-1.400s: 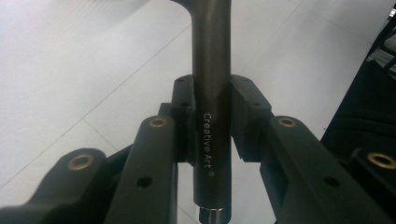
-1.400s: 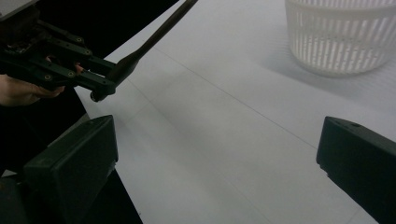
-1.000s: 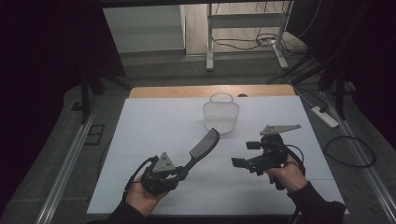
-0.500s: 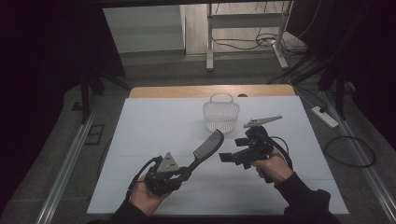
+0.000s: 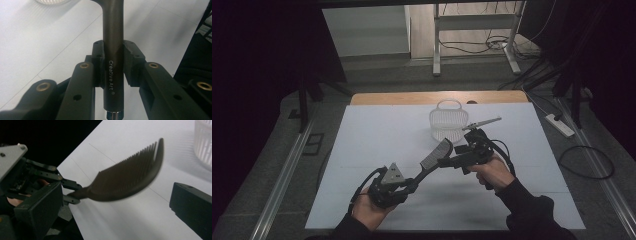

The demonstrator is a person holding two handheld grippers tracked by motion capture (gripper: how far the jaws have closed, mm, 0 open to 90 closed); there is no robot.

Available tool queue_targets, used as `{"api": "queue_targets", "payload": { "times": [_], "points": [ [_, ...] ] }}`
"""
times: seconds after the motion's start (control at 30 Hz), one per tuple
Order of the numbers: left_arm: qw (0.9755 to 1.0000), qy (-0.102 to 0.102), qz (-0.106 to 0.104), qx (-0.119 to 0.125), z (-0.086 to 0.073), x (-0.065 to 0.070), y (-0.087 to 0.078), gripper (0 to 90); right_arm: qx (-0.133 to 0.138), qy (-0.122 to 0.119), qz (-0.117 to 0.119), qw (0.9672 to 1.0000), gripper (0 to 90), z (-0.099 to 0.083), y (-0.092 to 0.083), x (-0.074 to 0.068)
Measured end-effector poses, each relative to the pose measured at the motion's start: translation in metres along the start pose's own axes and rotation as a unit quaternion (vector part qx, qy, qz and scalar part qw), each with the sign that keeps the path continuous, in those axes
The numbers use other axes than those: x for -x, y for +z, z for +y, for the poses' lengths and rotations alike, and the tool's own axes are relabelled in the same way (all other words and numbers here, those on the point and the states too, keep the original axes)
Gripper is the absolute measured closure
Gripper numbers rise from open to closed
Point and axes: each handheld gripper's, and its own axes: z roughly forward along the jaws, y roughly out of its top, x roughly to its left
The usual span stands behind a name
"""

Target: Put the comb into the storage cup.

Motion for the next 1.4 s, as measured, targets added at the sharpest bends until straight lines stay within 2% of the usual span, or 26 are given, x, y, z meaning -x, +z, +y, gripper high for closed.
{"api": "queue_targets", "payload": {
  "times": [0.23,0.33,0.4,0.5,0.63,0.67,0.7,0.8,0.97,1.0,1.03,1.13,1.17,1.2,1.23,1.4],
  "points": [
    [1.0000,0.001,-0.001,0.002,0.000,0.001,0.000,72.6,-0.006,0.006,0.011,0.9999,0.0,0.006,0.008,0.000],
    [1.0000,0.001,-0.001,0.003,0.000,0.001,-0.001,72.6,-0.020,0.008,-0.001,0.9998,2.4,0.005,0.011,0.000],
    [1.0000,0.002,0.001,0.003,0.000,0.001,-0.001,72.6,-0.019,0.009,0.001,0.9998,11.5,0.005,0.010,0.002],
    [1.0000,0.002,0.002,0.002,0.000,0.000,0.000,72.6,-0.007,0.017,0.020,0.9996,27.4,0.004,0.008,0.004],
    [1.0000,0.003,0.007,-0.001,0.000,0.000,0.000,72.6,0.000,0.023,0.034,0.9992,46.2,0.001,0.006,0.007],
    [1.0000,0.003,0.007,-0.001,0.000,0.000,0.000,72.5,0.000,0.023,0.034,0.9992,46.2,0.001,0.006,0.007],
    [1.0000,0.004,0.008,0.000,-0.001,0.000,0.000,72.6,0.000,0.026,0.039,0.9989,54.0,0.001,0.006,0.009],
    [0.9999,0.004,0.010,0.001,0.000,0.000,-0.001,72.5,0.006,0.035,0.048,0.9982,61.8,0.000,0.006,0.011],
    [0.9999,0.006,0.010,0.003,0.000,0.001,0.000,72.5,0.019,0.063,0.080,0.9946,71.8,-0.001,0.004,0.017],
    [0.9999,0.006,0.010,0.003,0.000,0.001,0.000,72.4,0.019,0.063,0.080,0.9946,71.8,-0.001,0.004,0.017],
    [0.9999,0.008,0.013,0.000,0.000,0.001,0.000,72.4,0.024,0.081,0.105,0.9909,75.8,-0.001,0.004,0.020],
    [0.9998,0.011,0.018,-0.003,0.000,0.001,0.002,72.4,0.024,0.086,0.114,0.9895,78.1,-0.002,0.004,0.021],
    [0.9996,0.014,0.022,-0.006,0.000,0.001,0.003,72.3,0.022,0.099,0.133,0.9859,82.2,-0.002,0.005,0.022],
    [0.9996,0.014,0.022,-0.006,0.000,0.001,0.003,72.3,0.022,0.099,0.133,0.9859,82.2,-0.002,0.005,0.022],
    [0.9997,0.013,0.021,-0.008,-0.001,0.001,0.005,72.2,0.024,0.101,0.142,0.9844,83.3,-0.002,0.006,0.021],
    [0.9998,0.008,0.014,-0.008,-0.001,-0.002,0.005,71.2,0.024,0.093,0.142,0.9852,83.5,-0.002,0.006,0.019]
  ]
}}
